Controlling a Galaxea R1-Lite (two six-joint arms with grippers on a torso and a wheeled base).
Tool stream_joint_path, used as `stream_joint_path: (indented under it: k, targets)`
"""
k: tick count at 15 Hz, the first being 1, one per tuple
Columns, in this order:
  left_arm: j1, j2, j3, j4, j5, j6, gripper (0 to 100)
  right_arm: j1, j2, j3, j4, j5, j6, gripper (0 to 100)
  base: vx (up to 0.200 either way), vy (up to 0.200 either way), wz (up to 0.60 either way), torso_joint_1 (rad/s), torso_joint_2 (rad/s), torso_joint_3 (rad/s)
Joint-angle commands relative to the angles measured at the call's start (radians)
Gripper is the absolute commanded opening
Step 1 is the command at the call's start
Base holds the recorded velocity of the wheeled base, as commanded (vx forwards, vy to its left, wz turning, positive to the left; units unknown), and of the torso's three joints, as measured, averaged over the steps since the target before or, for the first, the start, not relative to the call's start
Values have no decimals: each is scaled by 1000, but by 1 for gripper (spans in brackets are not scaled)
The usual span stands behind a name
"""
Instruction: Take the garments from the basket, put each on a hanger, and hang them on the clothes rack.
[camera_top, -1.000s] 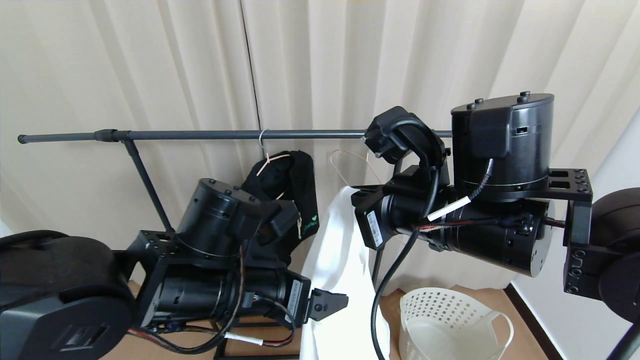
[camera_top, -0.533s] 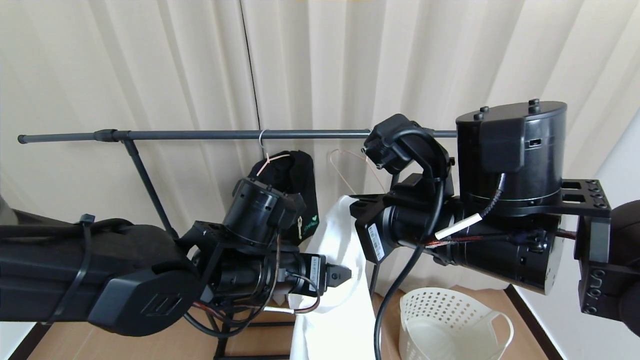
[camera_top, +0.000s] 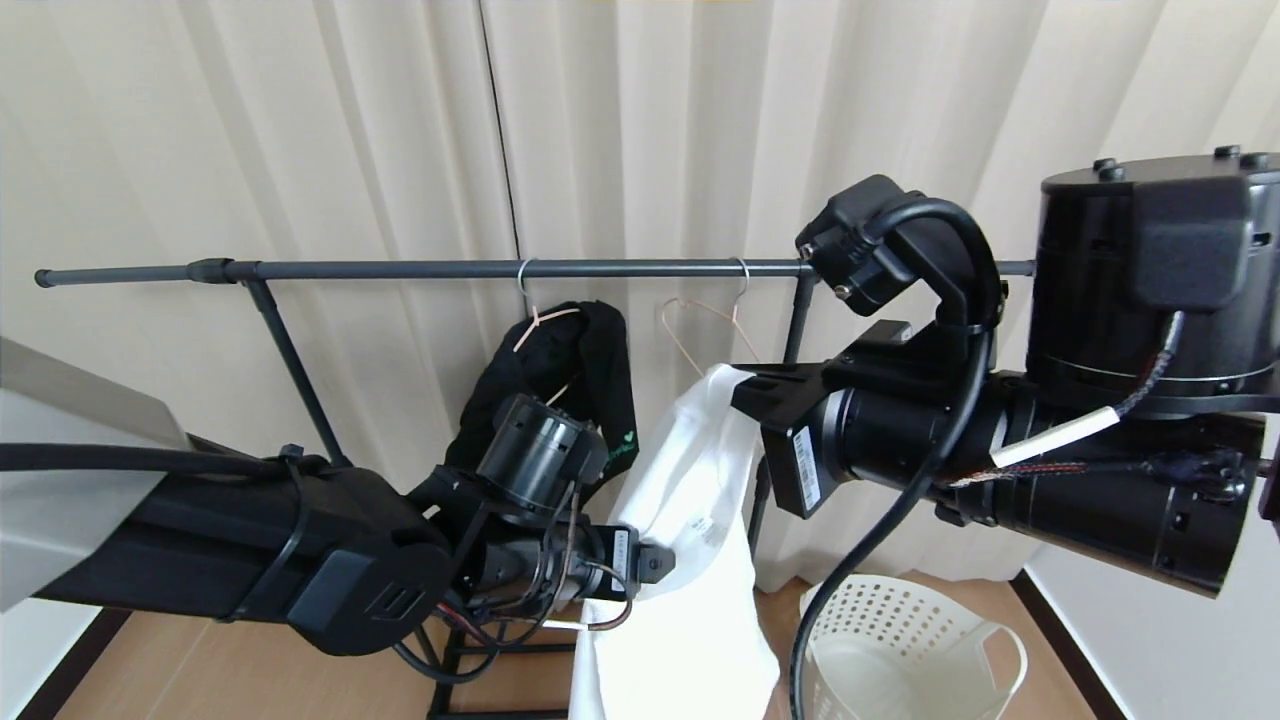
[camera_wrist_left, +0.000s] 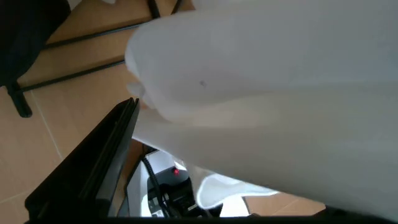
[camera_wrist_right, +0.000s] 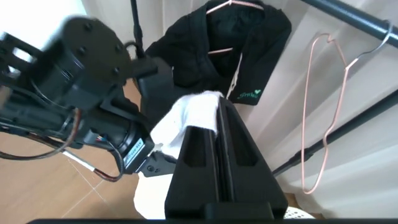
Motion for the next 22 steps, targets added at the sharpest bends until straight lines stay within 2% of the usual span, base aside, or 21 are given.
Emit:
stream_joint_path:
  k: [1,3,6,11,12,14,15,18,19,22]
  targets:
    - [0,21,10,0,1,-1,100,-7,-65,24,1,-1,-1,0,0,0,0,0,0,0]
    - [0,19,25,0,2,-1,100,-51,-93,59,1,-1,-1,0,0,0,0,0,0,0]
    - [-2,-13,65,0,53,-1,100,-160,-114,96,-2,9,-1,0,0,0,0,0,0,0]
    - [-2,-95,111,1,62,2,100,-272,-125,142,-1,15,-5,0,0,0,0,0,0,0]
    - [-5,-118,113,1,67,4,0,-288,-122,159,-1,13,-6,0,0,0,0,0,0,0]
    - [-6,-144,113,4,70,5,0,-301,-119,182,2,12,-11,0,0,0,0,0,0,0]
    - [-8,-177,111,7,76,13,0,-320,-118,211,4,10,-41,0,0,0,0,0,0,0]
    - [0,-213,93,7,105,65,0,-323,-84,247,17,4,-66,0,0,0,0,0,0,0]
    - [1,-214,84,7,107,73,0,-323,-73,243,28,2,-74,0,0,0,0,0,0,0]
    - [1,-217,21,12,137,117,0,-311,-55,144,165,6,-77,0,0,0,0,0,0,0]
